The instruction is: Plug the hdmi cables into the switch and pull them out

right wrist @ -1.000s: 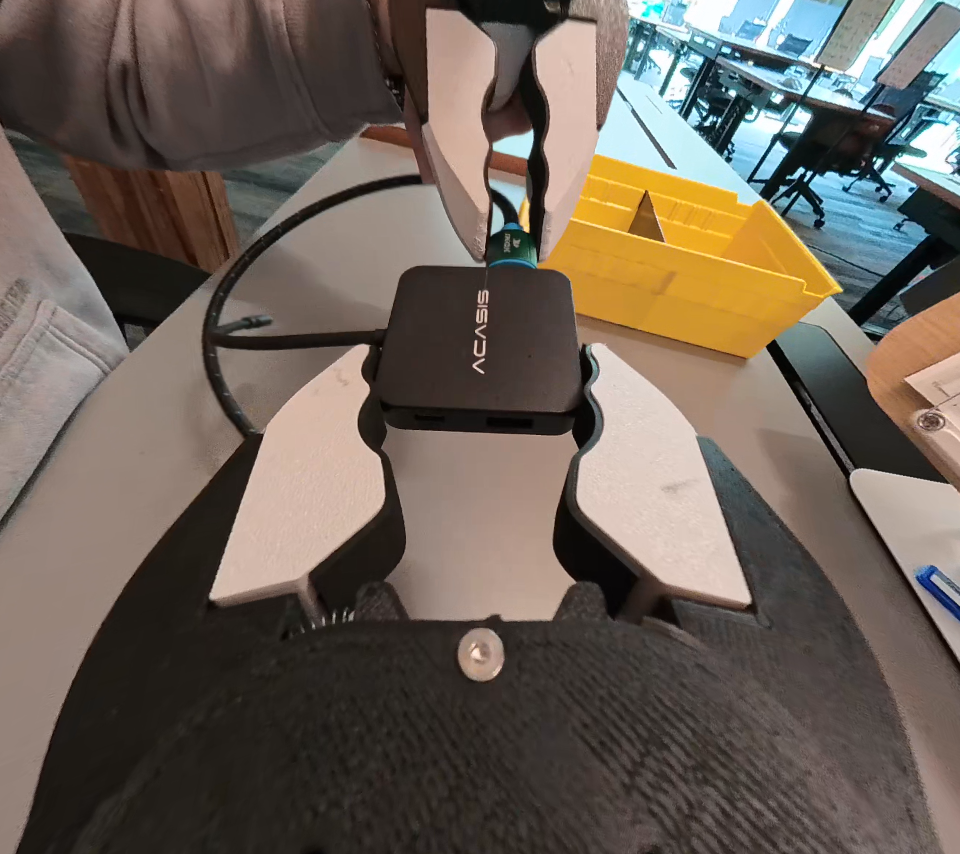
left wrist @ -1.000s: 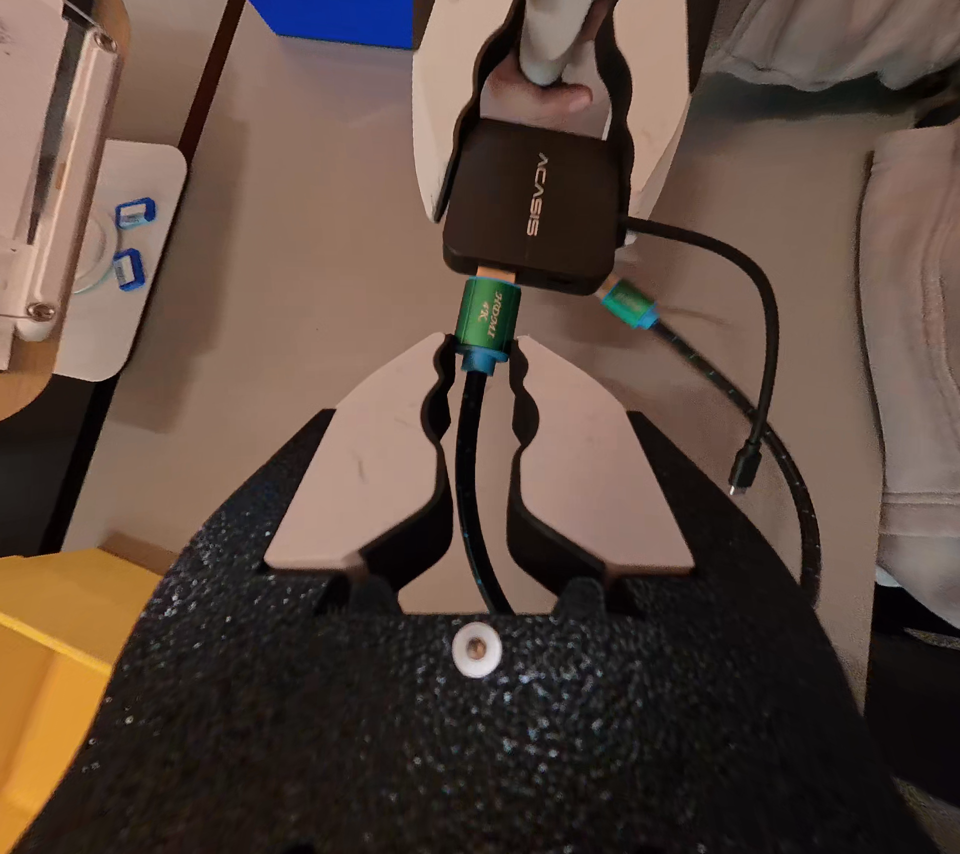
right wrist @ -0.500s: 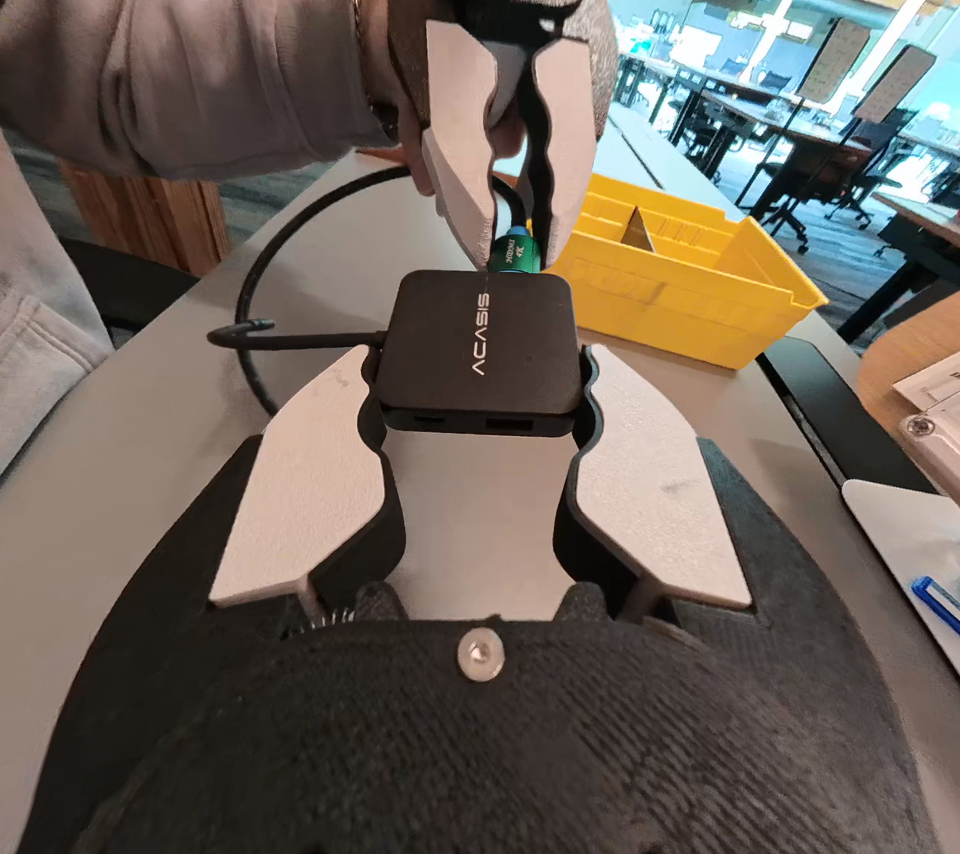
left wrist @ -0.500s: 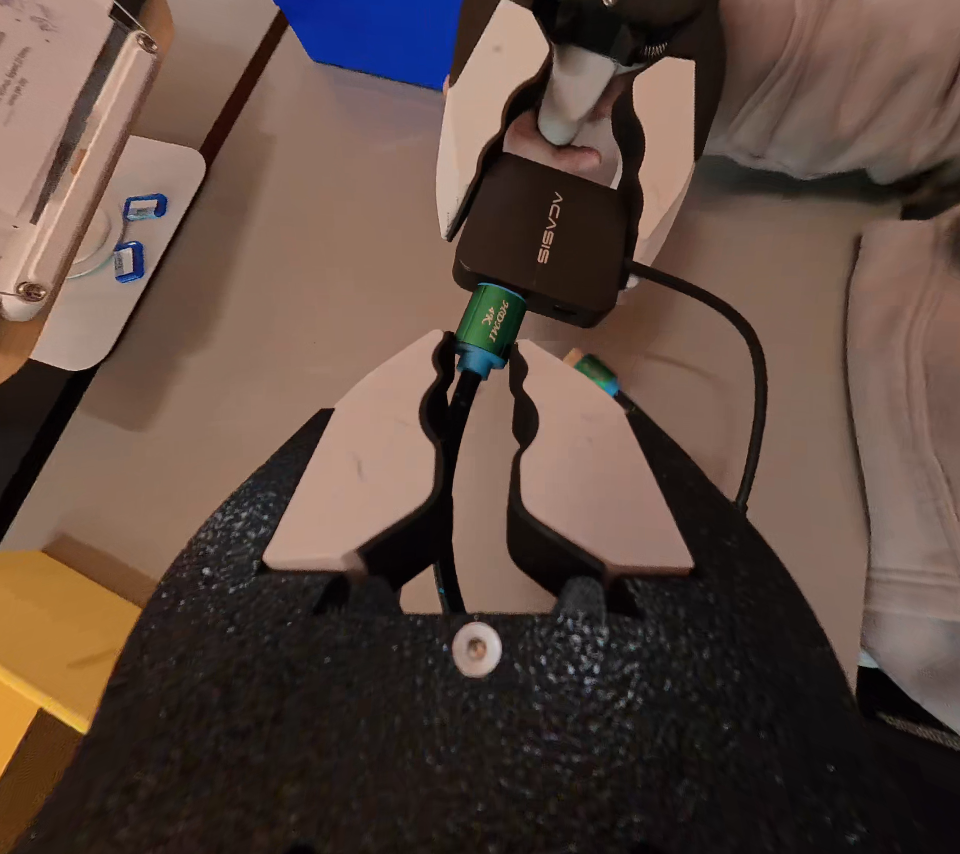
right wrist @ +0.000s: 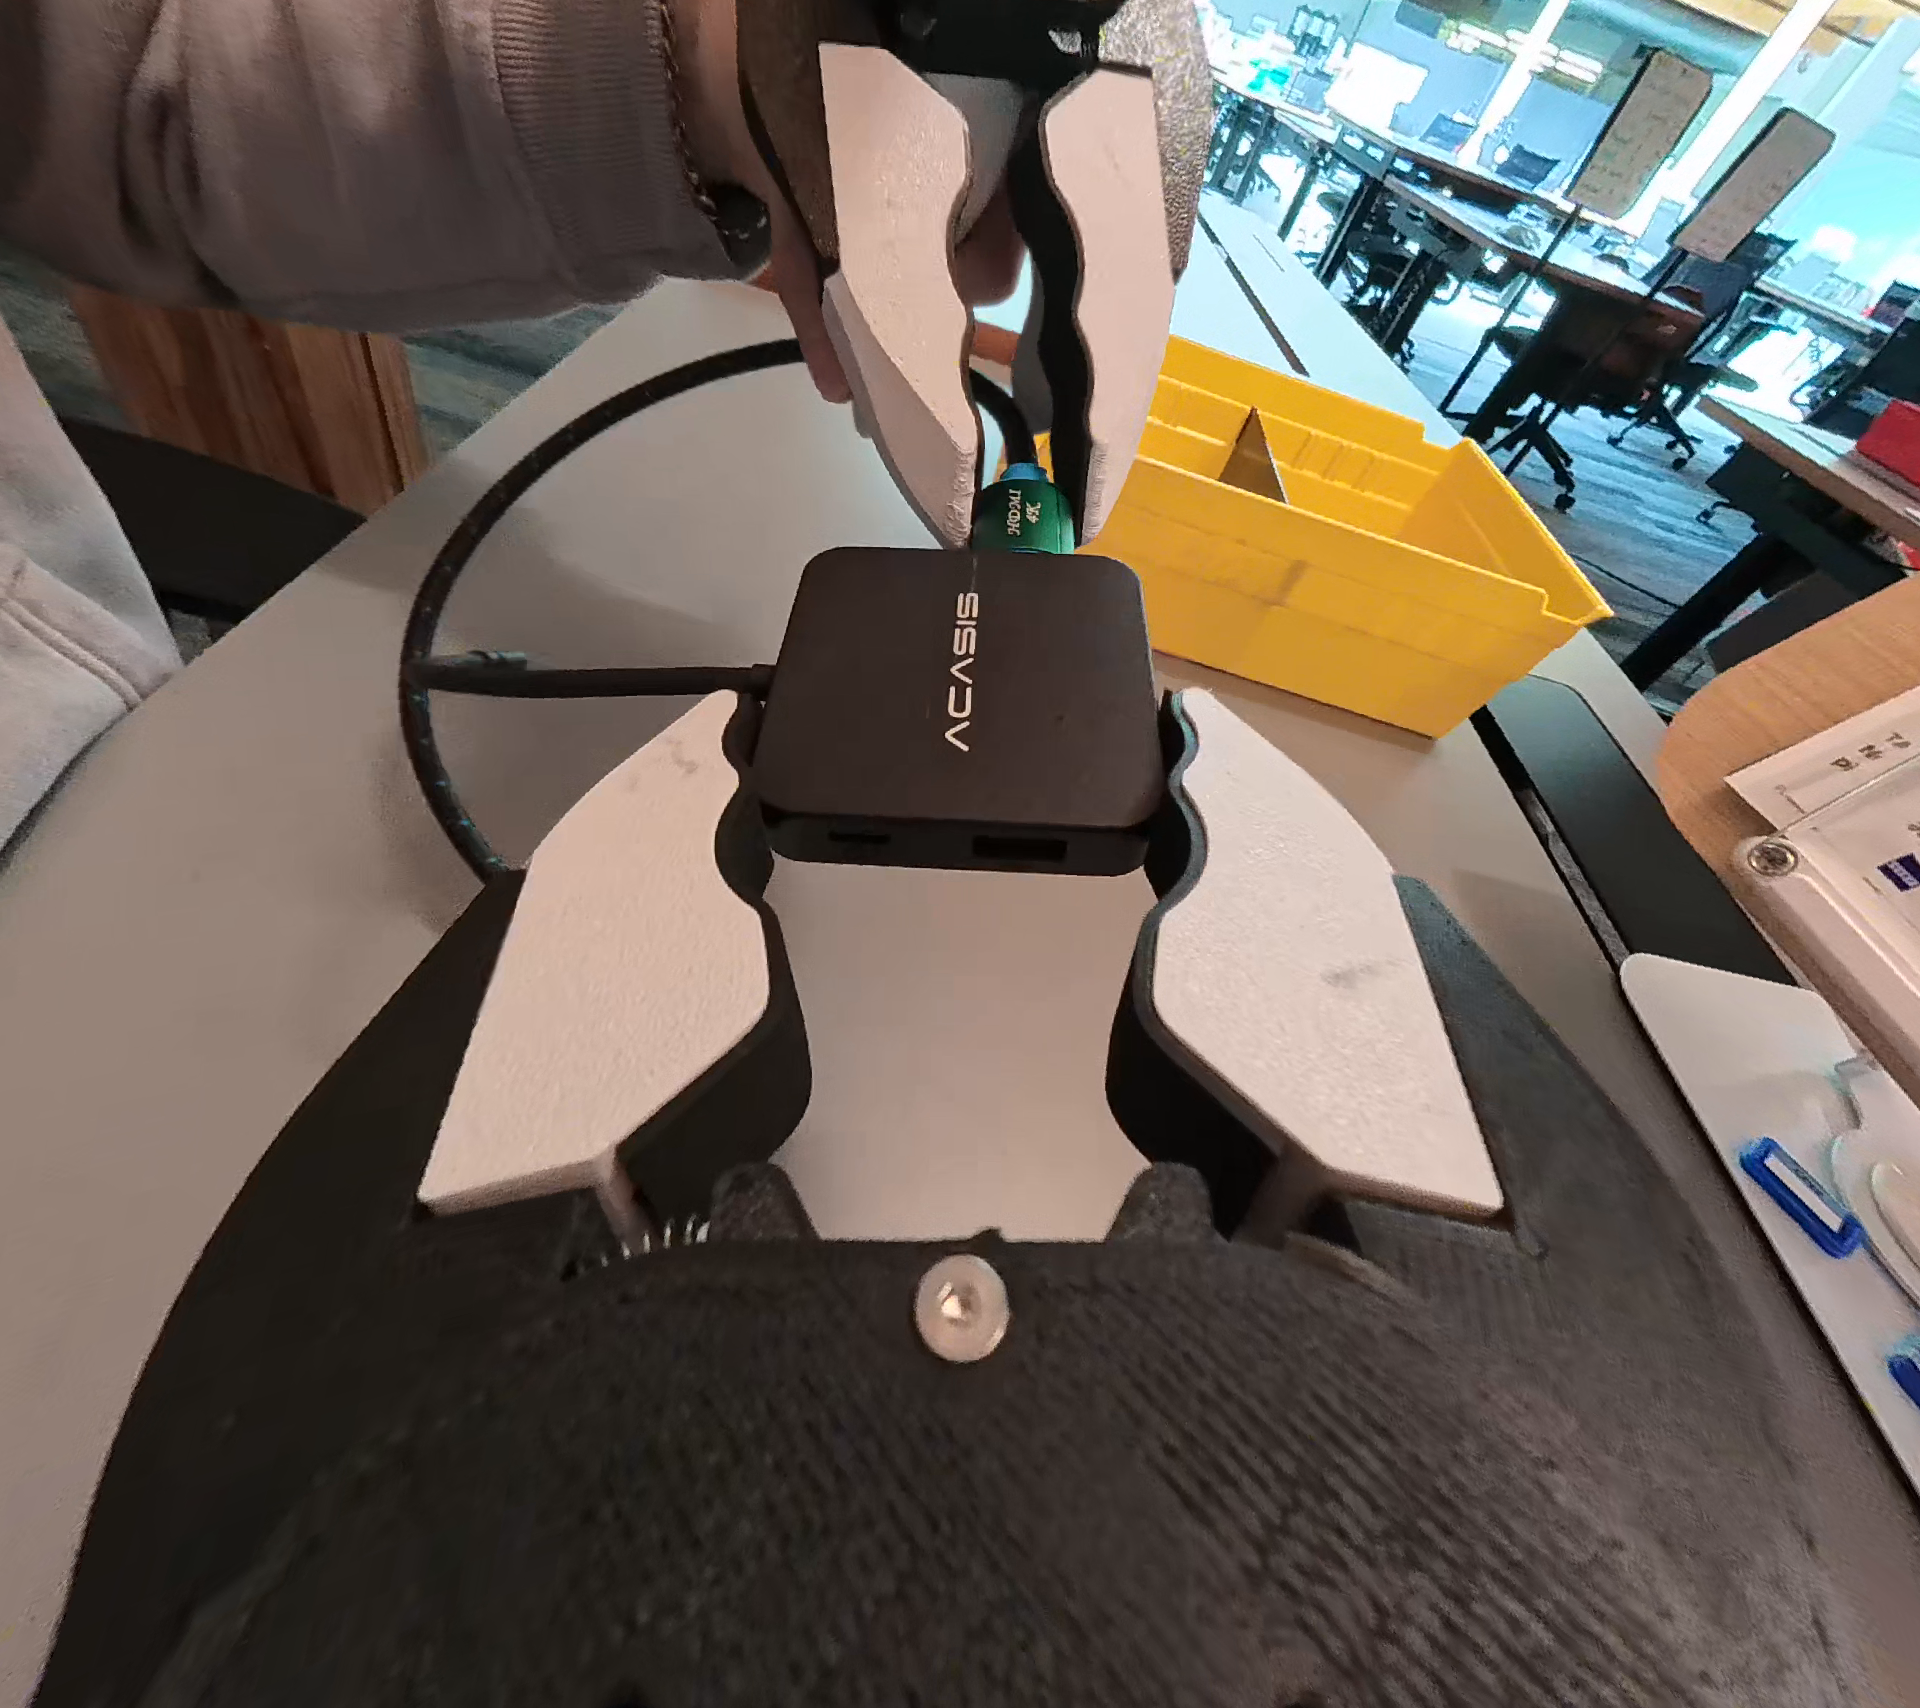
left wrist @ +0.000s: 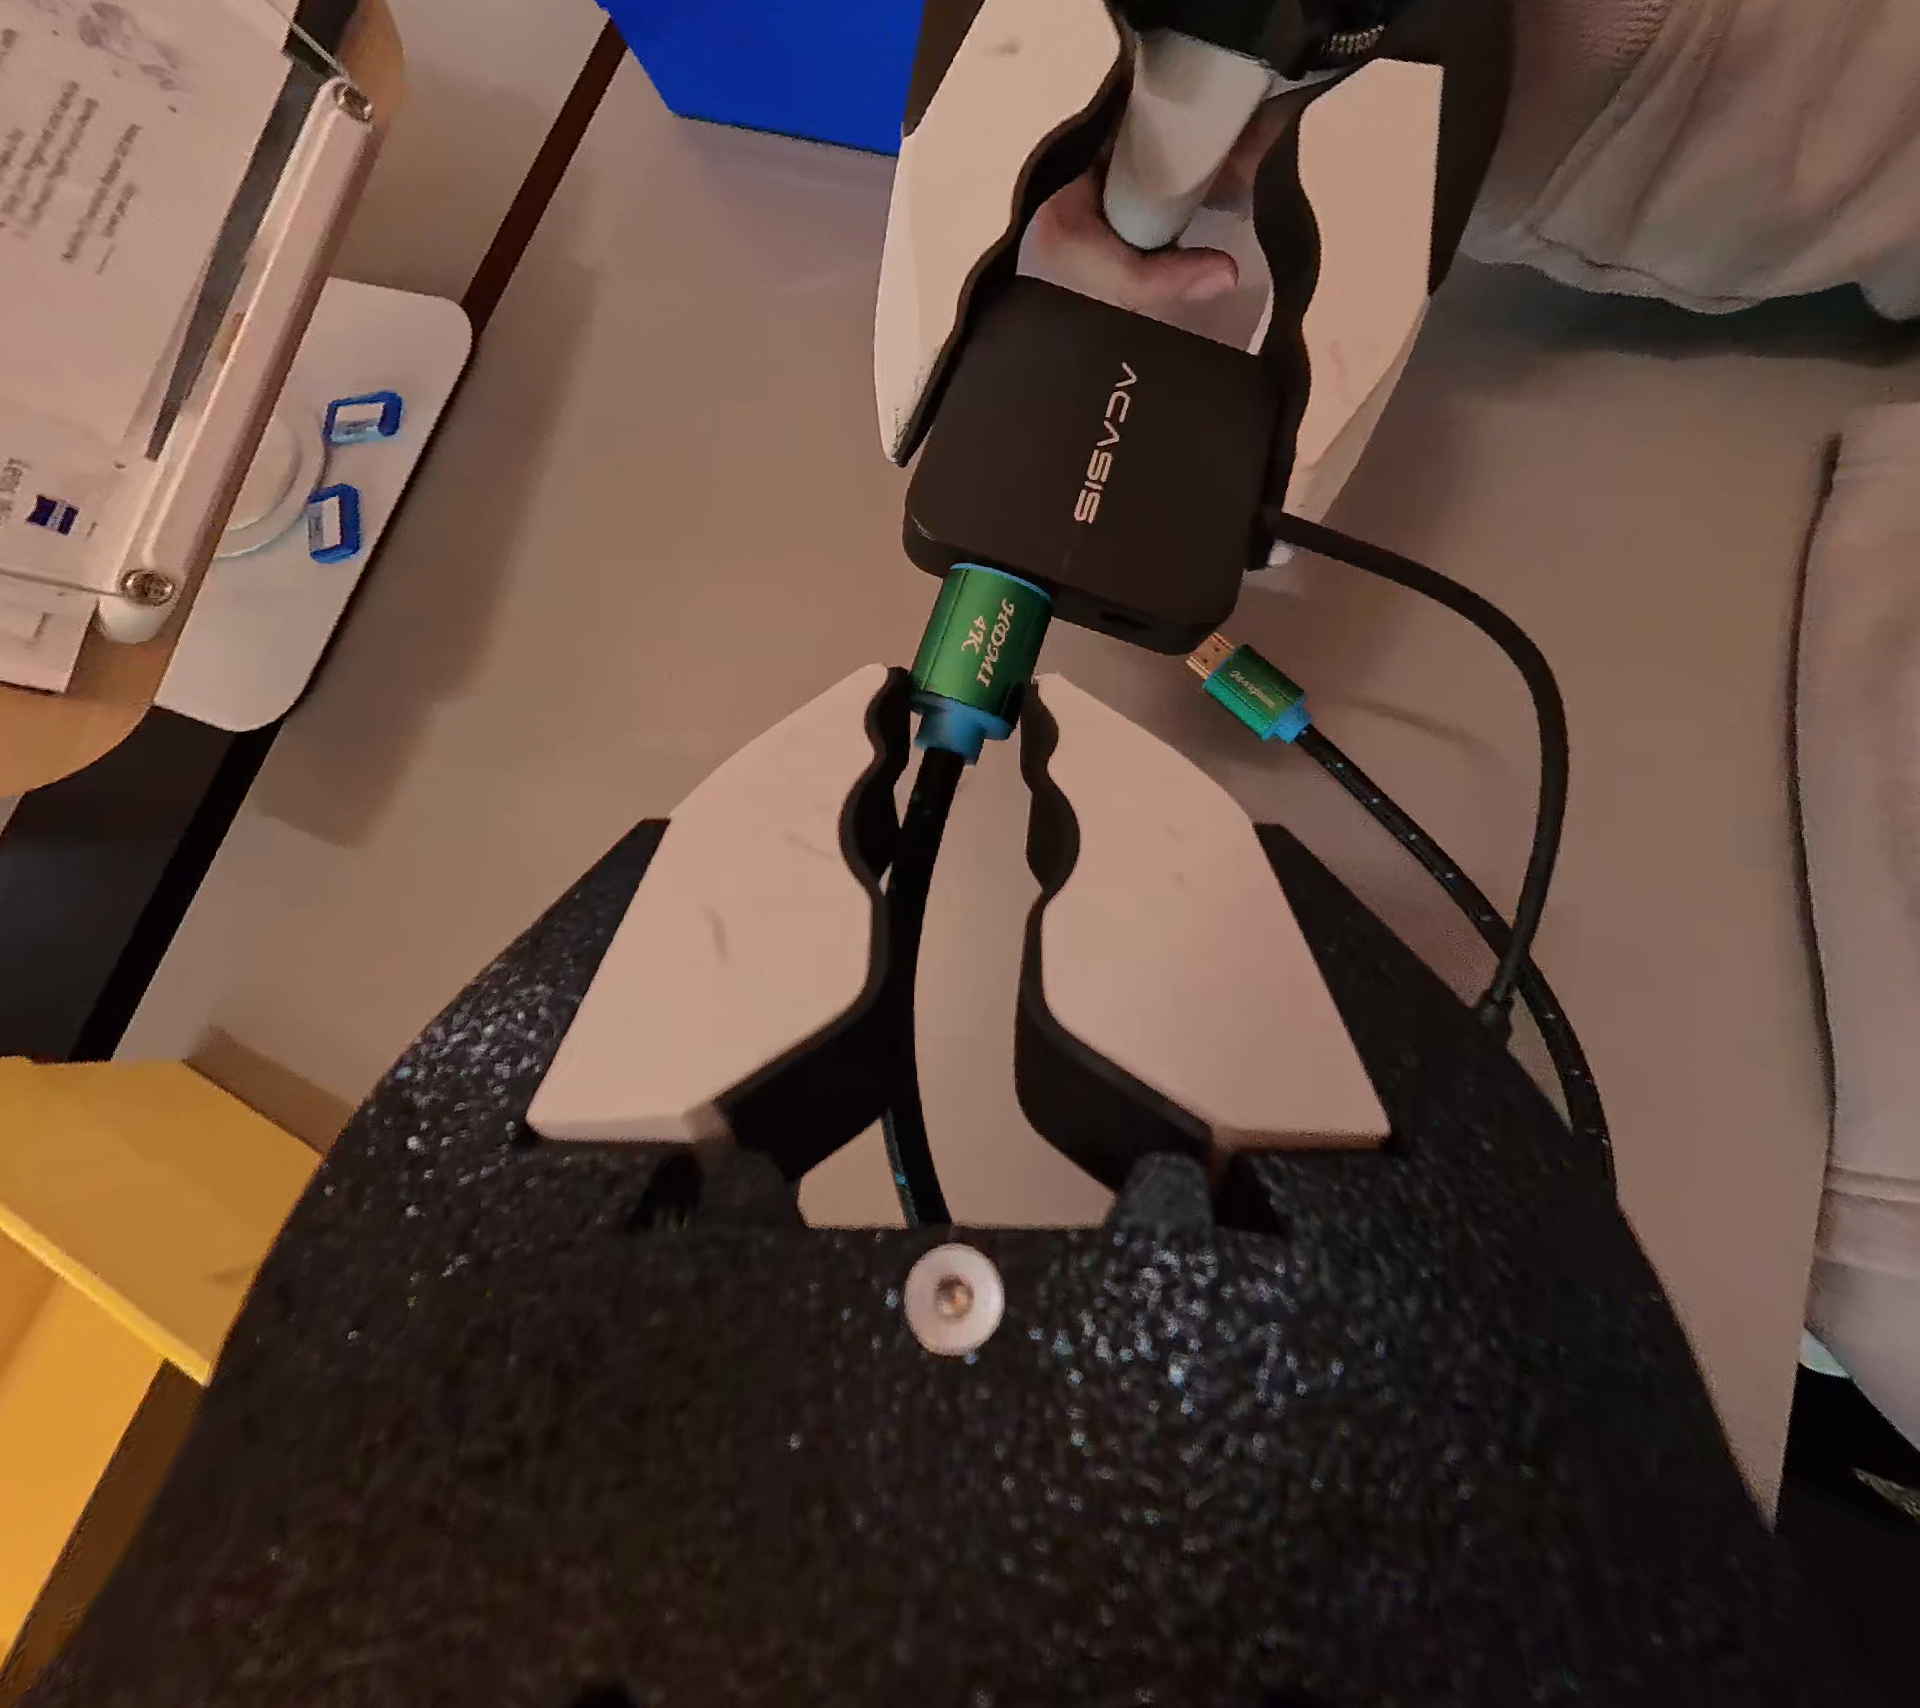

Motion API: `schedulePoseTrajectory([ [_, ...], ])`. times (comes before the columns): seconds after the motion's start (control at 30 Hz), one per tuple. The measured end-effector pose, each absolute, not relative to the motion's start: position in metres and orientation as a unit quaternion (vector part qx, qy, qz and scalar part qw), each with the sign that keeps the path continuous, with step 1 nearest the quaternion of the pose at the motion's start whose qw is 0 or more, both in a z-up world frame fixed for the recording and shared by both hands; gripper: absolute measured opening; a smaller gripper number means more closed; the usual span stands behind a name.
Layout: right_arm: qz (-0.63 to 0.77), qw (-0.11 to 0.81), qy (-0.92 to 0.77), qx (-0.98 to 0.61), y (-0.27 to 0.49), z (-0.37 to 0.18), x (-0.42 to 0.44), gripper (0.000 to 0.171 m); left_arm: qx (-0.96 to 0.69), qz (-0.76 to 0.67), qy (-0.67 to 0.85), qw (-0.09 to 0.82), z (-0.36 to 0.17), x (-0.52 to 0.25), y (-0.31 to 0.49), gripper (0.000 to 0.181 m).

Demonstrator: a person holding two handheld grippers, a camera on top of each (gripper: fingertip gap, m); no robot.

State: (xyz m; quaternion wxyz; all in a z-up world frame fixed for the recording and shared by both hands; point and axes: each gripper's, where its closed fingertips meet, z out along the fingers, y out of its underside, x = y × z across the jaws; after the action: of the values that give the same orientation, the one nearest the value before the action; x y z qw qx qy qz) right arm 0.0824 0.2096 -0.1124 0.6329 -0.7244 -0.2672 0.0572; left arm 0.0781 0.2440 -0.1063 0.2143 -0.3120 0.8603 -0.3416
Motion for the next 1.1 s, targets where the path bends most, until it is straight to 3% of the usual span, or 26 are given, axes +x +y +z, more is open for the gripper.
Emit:
schedulePoseTrajectory([
  [0.03, 0.062, 0.636, -0.267, -0.721, 0.209, -0.111, 0.082, 0.072, -0.307, -0.347, 0.860, 0.212, -0.104, 0.078, 0.243, 0.020],
  [0.27, 0.041, 0.641, -0.259, -0.722, 0.209, -0.105, 0.087, 0.073, -0.288, -0.368, 0.850, 0.242, -0.094, 0.084, 0.243, 0.022],
  [0.43, -0.032, 0.648, -0.231, -0.725, 0.188, -0.073, 0.115, 0.072, -0.278, -0.542, 0.692, 0.387, 0.023, 0.083, 0.264, 0.049],
  [0.53, -0.130, 0.659, -0.159, -0.723, 0.138, -0.036, 0.168, 0.072, -0.296, -0.634, 0.573, 0.427, 0.072, 0.065, 0.304, 0.044],
  [0.67, -0.308, 0.674, 0.020, -0.671, 0.037, 0.015, 0.250, 0.073, -0.350, -0.621, 0.581, 0.394, 0.029, 0.070, 0.326, 0.043],
  [0.73, -0.395, 0.639, 0.090, -0.654, -0.011, 0.022, 0.278, 0.073, -0.364, -0.603, 0.613, 0.357, -0.004, 0.075, 0.318, 0.043],
  [0.9, -0.475, 0.492, 0.174, -0.708, -0.072, -0.006, 0.310, 0.073, -0.354, -0.586, 0.662, 0.305, -0.041, 0.089, 0.286, 0.044],
  [1.1, -0.463, 0.379, 0.235, -0.766, -0.078, -0.053, 0.335, 0.073, -0.327, -0.543, 0.726, 0.269, -0.069, 0.103, 0.246, 0.048],
])
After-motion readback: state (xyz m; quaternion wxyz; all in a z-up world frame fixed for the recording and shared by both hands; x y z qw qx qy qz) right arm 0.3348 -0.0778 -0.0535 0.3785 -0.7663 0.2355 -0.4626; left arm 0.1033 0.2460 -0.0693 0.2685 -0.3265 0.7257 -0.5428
